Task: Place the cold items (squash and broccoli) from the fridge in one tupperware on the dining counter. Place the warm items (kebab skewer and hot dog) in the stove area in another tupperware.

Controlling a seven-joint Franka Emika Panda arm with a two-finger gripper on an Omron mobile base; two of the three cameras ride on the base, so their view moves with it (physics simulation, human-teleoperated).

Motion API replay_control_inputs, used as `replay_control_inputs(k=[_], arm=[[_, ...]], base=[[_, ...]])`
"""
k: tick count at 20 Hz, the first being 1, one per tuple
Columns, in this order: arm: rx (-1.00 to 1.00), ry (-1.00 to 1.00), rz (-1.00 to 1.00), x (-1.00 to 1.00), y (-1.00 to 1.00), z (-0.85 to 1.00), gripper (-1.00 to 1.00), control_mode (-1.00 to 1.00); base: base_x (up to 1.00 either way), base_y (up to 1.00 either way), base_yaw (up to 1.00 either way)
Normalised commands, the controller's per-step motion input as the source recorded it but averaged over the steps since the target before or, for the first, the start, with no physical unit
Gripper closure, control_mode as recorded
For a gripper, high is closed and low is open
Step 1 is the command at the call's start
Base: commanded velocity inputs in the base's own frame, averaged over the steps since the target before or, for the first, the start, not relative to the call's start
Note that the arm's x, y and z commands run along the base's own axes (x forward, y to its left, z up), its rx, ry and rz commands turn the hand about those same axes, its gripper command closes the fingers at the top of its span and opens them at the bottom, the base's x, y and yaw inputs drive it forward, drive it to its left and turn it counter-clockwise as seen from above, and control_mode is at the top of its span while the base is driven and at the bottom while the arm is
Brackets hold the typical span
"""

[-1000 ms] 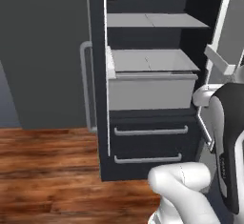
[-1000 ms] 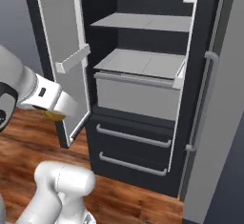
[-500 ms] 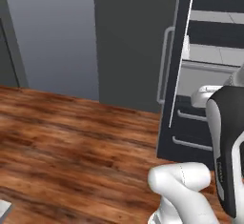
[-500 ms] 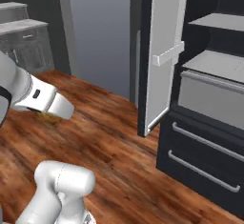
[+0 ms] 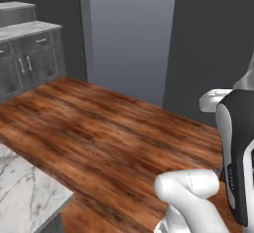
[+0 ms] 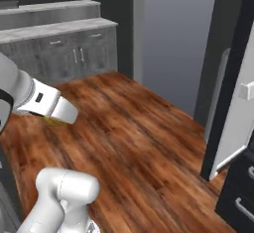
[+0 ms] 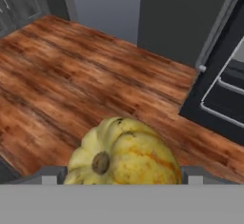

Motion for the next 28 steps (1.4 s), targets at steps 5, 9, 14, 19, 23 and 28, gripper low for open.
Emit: replay_control_inputs(k=[5,9,14,19,23,28], arm=[[0.0,0.0,0.0,0.0,0.0,0.0,1.0,1.0],[0.0,0.0,0.0,0.0,0.0,0.0,1.0,1.0],[0.0,0.0,0.0,0.0,0.0,0.0,1.0,1.0],[0.0,0.0,0.0,0.0,0.0,0.0,1.0,1.0],[0.0,0.0,0.0,0.0,0.0,0.0,1.0,1.0],[0.0,0.0,0.0,0.0,0.0,0.0,1.0,1.0]], base=[[1.0,-0.08,0.45],[1.0,-0.33,0.38],[1.0,-0.18,0.38],[1.0,-0.13,0.42],[1.0,-0.16,0.43],[1.0,-0.15,0.42]])
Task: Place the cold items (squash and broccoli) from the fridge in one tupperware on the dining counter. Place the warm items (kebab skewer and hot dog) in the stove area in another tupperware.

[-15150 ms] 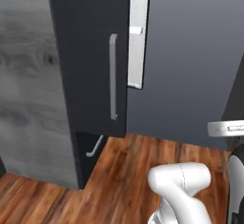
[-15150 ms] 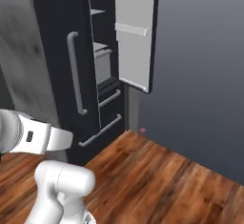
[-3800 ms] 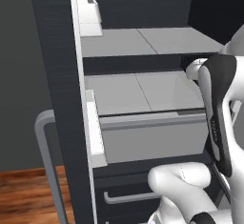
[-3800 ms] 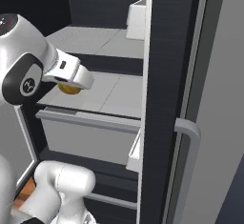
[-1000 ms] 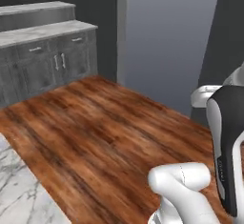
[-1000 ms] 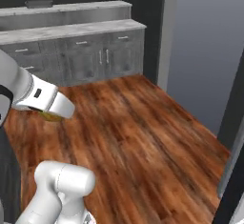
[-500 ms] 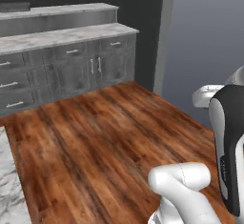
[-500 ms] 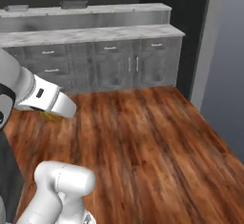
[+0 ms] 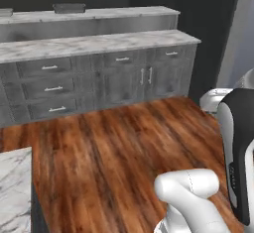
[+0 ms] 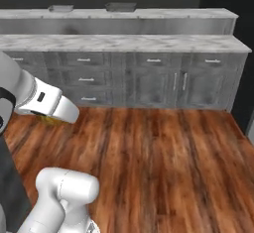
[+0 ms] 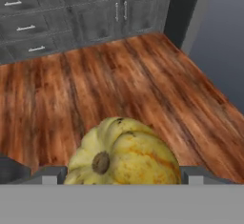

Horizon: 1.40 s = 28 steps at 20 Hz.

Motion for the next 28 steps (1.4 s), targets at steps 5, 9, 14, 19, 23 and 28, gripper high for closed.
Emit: replay_control_inputs(k=[5,9,14,19,23,28], arm=[[0.0,0.0,0.0,0.0,0.0,0.0,1.0,1.0],[0.0,0.0,0.0,0.0,0.0,0.0,1.0,1.0],[0.0,0.0,0.0,0.0,0.0,0.0,1.0,1.0],[0.0,0.0,0.0,0.0,0.0,0.0,1.0,1.0],[0.0,0.0,0.0,0.0,0.0,0.0,1.0,1.0],[0.0,0.0,0.0,0.0,0.0,0.0,1.0,1.0]], base=[[1.0,-0.11,0.45],[1.0,-0.11,0.47],[1.0,-0.11,0.46],[1.0,-0.1,0.45],[1.0,-0.05,0.41],[1.0,0.01,0.31]])
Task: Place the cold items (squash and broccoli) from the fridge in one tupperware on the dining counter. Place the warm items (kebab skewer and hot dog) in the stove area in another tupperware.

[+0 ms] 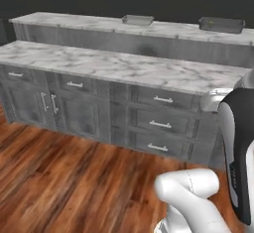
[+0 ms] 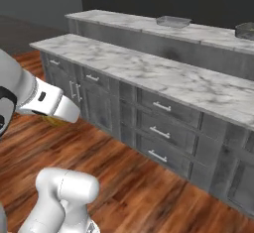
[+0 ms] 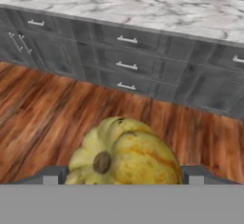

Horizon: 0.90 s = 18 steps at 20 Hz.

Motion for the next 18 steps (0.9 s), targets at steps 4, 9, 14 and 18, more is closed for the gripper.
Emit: replay_control_inputs(k=[4,9,14,18], arm=[[0.0,0.0,0.0,0.0,0.0,0.0,1.0,1.0],[0.0,0.0,0.0,0.0,0.0,0.0,1.0,1.0],[0.0,0.0,0.0,0.0,0.0,0.0,1.0,1.0],[0.0,0.0,0.0,0.0,0.0,0.0,1.0,1.0]], base=[[1.0,0.3,0.15],[1.0,0.64,0.05],[1.0,1.0,0.0],[0.98,1.0,-0.03]])
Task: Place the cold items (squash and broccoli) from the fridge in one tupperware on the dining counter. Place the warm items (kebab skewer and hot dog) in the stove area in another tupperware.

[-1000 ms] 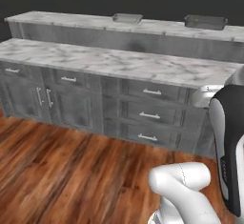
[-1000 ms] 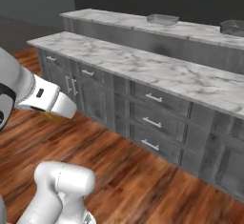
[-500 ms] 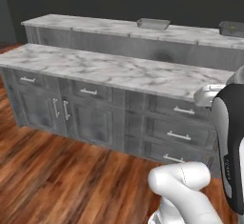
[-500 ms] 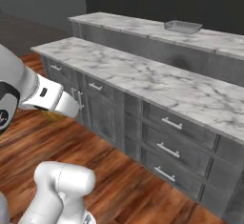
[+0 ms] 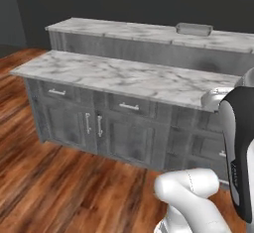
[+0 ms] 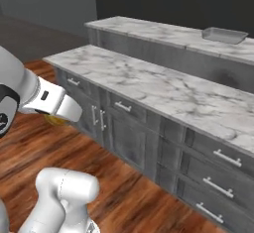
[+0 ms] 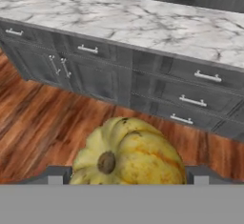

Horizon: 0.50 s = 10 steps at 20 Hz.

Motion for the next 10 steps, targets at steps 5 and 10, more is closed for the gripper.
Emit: replay_control_inputs(k=[5,10], arm=[[0.0,0.0,0.0,0.0,0.0,0.0,1.0,1.0],[0.0,0.0,0.0,0.0,0.0,0.0,1.0,1.0]], base=[[0.93,1.0,-0.08],[0.91,1.0,-0.14]])
